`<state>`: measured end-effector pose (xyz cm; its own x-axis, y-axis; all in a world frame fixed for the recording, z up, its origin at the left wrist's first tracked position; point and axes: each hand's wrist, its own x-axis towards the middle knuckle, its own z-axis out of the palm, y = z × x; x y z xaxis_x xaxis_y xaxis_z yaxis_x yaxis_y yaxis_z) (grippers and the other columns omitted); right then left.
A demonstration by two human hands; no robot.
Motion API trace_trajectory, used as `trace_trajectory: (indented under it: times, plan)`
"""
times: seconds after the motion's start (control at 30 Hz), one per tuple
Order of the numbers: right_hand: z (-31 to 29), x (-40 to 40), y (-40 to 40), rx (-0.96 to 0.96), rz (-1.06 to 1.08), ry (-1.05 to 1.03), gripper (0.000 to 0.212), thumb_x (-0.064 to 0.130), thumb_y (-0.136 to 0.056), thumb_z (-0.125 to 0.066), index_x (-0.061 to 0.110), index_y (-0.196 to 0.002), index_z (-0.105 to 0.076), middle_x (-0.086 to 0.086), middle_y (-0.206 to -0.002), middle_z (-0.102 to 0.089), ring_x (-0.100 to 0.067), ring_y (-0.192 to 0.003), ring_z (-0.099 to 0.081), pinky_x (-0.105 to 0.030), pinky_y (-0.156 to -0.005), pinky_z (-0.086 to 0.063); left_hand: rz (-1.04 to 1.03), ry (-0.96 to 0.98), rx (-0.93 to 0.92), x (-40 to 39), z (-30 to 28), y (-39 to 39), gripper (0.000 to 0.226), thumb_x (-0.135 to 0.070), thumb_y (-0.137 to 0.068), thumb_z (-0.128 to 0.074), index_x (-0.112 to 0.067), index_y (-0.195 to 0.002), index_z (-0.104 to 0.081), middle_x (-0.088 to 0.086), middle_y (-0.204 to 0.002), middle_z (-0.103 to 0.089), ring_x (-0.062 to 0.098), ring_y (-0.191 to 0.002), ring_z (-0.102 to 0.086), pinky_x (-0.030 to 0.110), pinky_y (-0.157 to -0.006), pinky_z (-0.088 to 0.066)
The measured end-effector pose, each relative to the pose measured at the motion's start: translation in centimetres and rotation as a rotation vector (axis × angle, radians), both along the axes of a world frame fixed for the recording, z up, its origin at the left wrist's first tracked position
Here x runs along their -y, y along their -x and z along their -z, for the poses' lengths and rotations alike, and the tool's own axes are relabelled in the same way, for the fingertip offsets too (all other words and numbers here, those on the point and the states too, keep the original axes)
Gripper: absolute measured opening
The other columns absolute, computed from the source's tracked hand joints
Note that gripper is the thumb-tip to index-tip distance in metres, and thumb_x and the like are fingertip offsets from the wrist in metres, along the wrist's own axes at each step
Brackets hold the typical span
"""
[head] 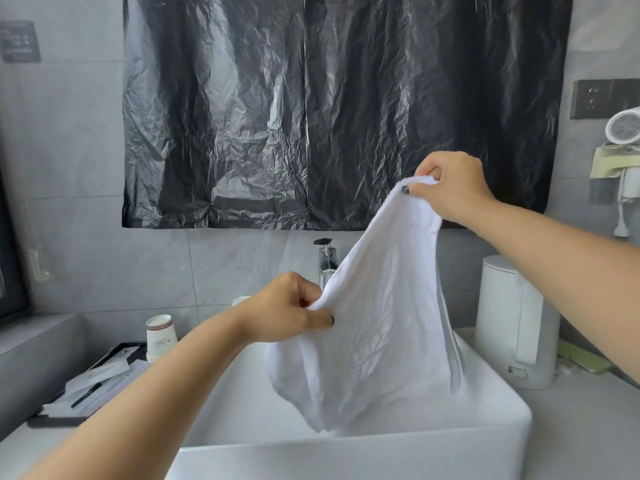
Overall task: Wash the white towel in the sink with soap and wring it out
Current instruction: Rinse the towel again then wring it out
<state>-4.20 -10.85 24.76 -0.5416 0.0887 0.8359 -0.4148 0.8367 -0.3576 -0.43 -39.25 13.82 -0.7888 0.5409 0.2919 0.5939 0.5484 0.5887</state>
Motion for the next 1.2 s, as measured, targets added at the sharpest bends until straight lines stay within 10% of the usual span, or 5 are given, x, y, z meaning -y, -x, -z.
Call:
trace_trajectory:
  times: [0.43,0.63,0.9,1.03,1.2]
  plan:
    - [-2.5,1.3,-0.3,-0.101,0.014,0.07,0.011,0.016,-0.083,-0.073,0.01,-0.091,-0.07,-0.001,-0.089,-0.061,-0.013,-0.085,-0.054,-0.011,-0.057,-0.034,-0.016,0.148,-0.296,1.6,0.1,0.2,0.062,-0.063,-0.063,-0.063,-0.004,-0.079,-0.067,0.005,-0.087,-0.059,0.023,-0.079,-0.058,0.04,-0.069,-0.049]
    - [-2.3,1.7,-0.2,-0.08,0.013,0.05,0.013,0.02,-0.083,-0.075,0.011,-0.091,-0.069,0.0,-0.088,-0.059,-0.013,-0.087,-0.052,-0.011,-0.06,-0.034,-0.075,-0.178,-0.141,2.4,1.0,0.6,0.056,-0.049,-0.059,-0.07,0.001,-0.084,-0.067,0.016,-0.096,-0.065,0.017,-0.081,-0.064,0.049,-0.082,-0.054]
    - [-2.5,1.1,0.0,-0.079,0.048,0.063,0.013,0.018,-0.082,-0.074,0.01,-0.092,-0.069,-0.001,-0.089,-0.059,-0.013,-0.09,-0.048,-0.003,-0.059,-0.03,-0.092,-0.12,-0.253,3.1,2.1,-1.0,0.016,-0.029,-0.073,-0.089,-0.031,-0.066,-0.075,-0.017,-0.094,-0.061,0.008,-0.079,-0.065,0.021,-0.066,-0.05]
    - [-2.2,0.7,0.1,-0.071,0.085,0.081,0.014,0.018,-0.082,-0.074,0.009,-0.091,-0.069,-0.002,-0.088,-0.059,-0.014,-0.087,-0.049,0.001,-0.055,-0.03,-0.323,-0.379,-0.281,3.4,2.7,-0.6,0.057,-0.014,-0.07,-0.09,-0.019,-0.04,-0.042,0.0,-0.084,-0.064,0.01,-0.066,-0.056,0.016,-0.058,-0.038]
    - [-1.9,0.2,-0.1,-0.027,0.086,0.042,0.015,0.018,-0.083,-0.075,0.008,-0.093,-0.069,-0.001,-0.088,-0.059,-0.013,-0.087,-0.048,-0.013,-0.059,-0.034,-0.273,-0.548,-0.071,3.1,3.6,-0.7,0.049,-0.036,-0.062,-0.085,-0.014,-0.052,-0.042,0.028,-0.076,-0.057,0.019,-0.067,-0.048,0.031,-0.065,-0.035]
